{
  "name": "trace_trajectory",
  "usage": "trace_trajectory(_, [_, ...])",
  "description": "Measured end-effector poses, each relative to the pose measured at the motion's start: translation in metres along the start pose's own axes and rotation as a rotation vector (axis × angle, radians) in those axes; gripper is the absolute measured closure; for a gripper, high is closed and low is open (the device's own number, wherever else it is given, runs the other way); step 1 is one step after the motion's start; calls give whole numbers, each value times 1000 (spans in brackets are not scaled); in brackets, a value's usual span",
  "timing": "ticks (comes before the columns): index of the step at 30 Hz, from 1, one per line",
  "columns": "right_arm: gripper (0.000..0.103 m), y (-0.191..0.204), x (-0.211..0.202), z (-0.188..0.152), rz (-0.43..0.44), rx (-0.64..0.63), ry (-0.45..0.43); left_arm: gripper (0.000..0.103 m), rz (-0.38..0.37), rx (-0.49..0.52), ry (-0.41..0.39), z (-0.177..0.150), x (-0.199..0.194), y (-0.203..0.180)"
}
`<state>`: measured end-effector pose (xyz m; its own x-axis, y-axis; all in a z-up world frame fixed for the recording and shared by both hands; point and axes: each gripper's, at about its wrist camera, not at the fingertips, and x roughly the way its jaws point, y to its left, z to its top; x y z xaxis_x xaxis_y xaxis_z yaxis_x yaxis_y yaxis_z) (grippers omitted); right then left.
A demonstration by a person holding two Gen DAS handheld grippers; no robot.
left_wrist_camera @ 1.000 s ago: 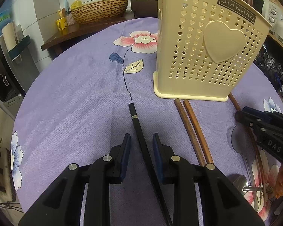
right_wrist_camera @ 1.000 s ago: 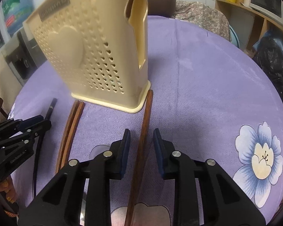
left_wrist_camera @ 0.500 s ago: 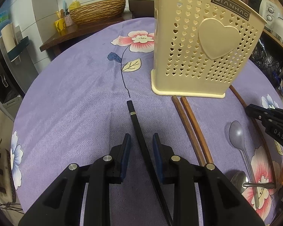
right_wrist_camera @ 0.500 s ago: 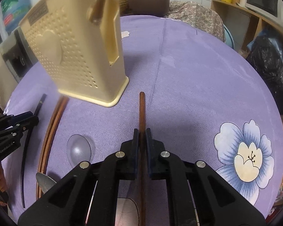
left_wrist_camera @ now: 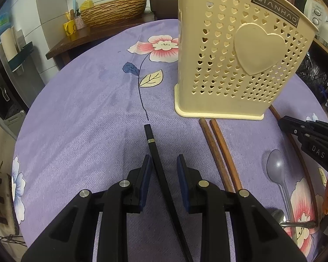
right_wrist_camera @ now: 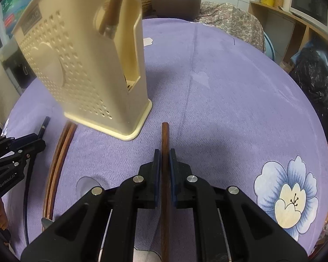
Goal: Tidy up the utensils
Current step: 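Close the right gripper on a brown chopstick while the left closes on a black chopstick, then lift both held chopsticks and carry them above the cream holder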
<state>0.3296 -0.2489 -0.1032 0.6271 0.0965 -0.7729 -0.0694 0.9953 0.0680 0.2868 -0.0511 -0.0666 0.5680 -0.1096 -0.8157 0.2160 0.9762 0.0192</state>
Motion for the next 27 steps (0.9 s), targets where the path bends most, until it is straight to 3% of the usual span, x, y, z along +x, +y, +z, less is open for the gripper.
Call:
trace_trajectory(5, [95, 3, 2, 2, -8, -22, -2, 91, 5, -2, -3, 0, 0, 0])
trace_trajectory(16, [95, -2, -3, -2, 18, 7, -21, 94, -28, -13, -13, -1, 0, -1])
trace_trajectory(21, [95, -6, -31, -7, 68, 34, -78, 94, -68, -35, -47, -6, -14, -1])
trace_trajectory(27, [95, -8, -90, -19, 135, 41, -202, 94, -136, -58, -168, -8, -66, -1])
